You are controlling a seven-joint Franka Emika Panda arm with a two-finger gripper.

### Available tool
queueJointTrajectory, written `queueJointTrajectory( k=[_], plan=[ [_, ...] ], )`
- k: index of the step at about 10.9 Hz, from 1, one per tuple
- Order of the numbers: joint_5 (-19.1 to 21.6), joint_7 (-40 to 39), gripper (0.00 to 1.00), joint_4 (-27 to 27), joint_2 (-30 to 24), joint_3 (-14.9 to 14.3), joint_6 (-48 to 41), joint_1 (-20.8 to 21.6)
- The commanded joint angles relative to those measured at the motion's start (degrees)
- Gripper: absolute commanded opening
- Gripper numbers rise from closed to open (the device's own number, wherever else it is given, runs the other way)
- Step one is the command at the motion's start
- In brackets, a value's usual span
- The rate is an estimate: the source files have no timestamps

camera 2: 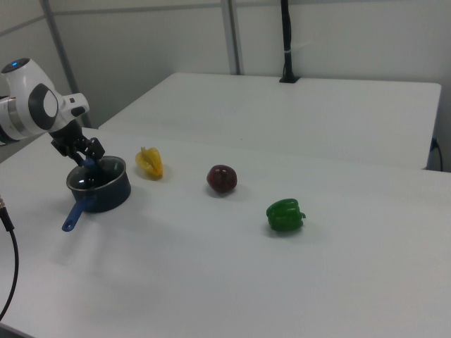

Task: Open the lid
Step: 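Lift the glass lid off the saucepan and carry it beside the apple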

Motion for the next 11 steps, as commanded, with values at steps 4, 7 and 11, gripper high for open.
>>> queueJointTrajectory(
  k=[4,7,11],
  plan=[
    [-2.0,1.6,0.51,-0.4,-1.4,-0.3,1.1,0.3],
    [-1.8,1.8,0.49,-0.5,-3.1,-0.3,0.3,0.6],
    [-1.8,4.2,0.49,-0.7,-6.4,-0.3,-1.5,-0.7]
  ],
)
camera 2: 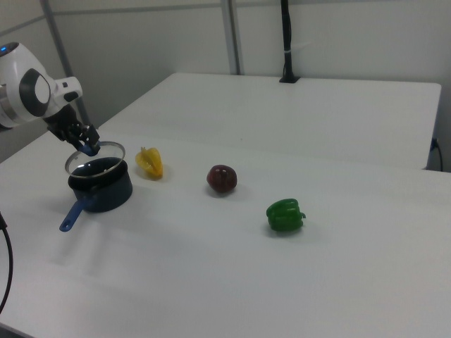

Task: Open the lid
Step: 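Lift the glass lid off the saucepan and carry it beside the apple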

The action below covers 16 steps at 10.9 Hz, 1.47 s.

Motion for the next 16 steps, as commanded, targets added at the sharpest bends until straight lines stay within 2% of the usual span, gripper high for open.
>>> queueJointTrajectory(
  k=[1,4,6,8,11,14,16],
  plan=[
    [-1.4,1.9,0.49,-1.8,-4.5,-0.3,-2.4,-2.6],
    [-1.6,1.4,0.49,-4.8,-7.7,-0.3,-3.1,-9.9],
    [-1.7,1.1,0.49,-8.4,-9.4,-0.3,-2.7,-16.6],
    [-1.8,-2.0,0.49,-13.7,-11.3,-0.4,-1.4,-22.8],
    [-1.7,-7.0,0.49,-22.8,-14.0,-0.4,6.4,-32.1],
    [-1.7,-7.0,0.49,-27.3,-12.0,-0.4,18.0,-35.3],
    [-1.7,-6.9,0.49,-27.8,-9.4,-0.4,21.1,-34.9]
  ],
)
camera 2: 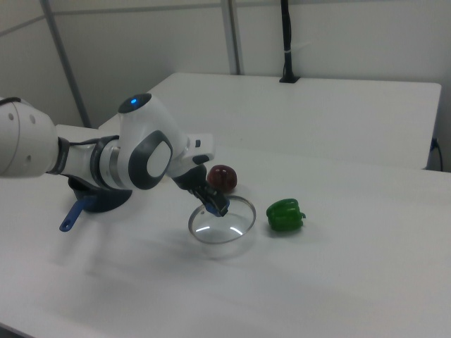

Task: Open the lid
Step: 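Lower the lid onto the table and open the gripper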

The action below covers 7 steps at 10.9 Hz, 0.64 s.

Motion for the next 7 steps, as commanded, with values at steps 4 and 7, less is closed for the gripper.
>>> queueJointTrajectory(
  k=[4,7],
  plan=[
    [-0.9,-0.2,0.49,-1.3,3.0,0.4,3.9,0.4],
    [-0.9,-0.1,0.7,-1.1,4.3,0.4,3.5,0.7]
  ],
)
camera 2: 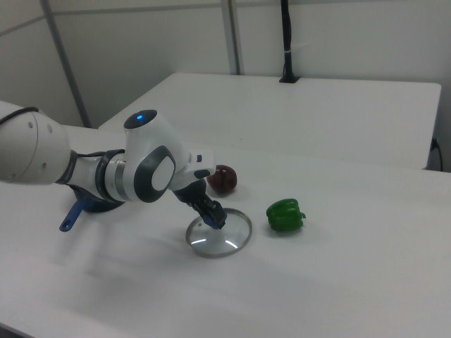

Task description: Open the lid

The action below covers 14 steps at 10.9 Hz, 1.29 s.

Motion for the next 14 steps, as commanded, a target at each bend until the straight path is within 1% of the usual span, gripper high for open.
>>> queueJointTrajectory(
  k=[1,2,3,5,6,8,9,10,12,13,14],
  plan=[
    [-0.9,-0.1,0.81,0.8,1.1,-0.1,0.6,0.9],
    [-0.9,-0.1,0.95,1.6,1.5,-0.1,-0.2,1.0],
    [-0.9,-0.1,1.0,2.6,1.3,-0.1,-1.6,1.1],
    [-1.0,-0.4,1.0,5.3,-1.2,0.0,-7.1,1.3],
    [-0.8,-1.5,1.0,7.8,-2.4,0.1,-12.0,1.3],
    [0.0,-2.0,1.0,14.4,-2.6,0.3,-22.8,3.4],
    [0.1,-2.0,1.0,17.0,-3.1,0.4,-26.8,4.2],
    [0.1,-2.1,1.0,18.5,-3.9,0.4,-29.9,5.5],
    [0.3,-2.2,1.0,19.1,-6.5,0.4,-35.5,8.2],
    [2.4,-2.7,1.0,19.1,-7.8,0.2,-38.7,9.8],
    [5.7,-5.7,1.0,19.8,-9.5,0.1,-42.0,10.8]
  ],
)
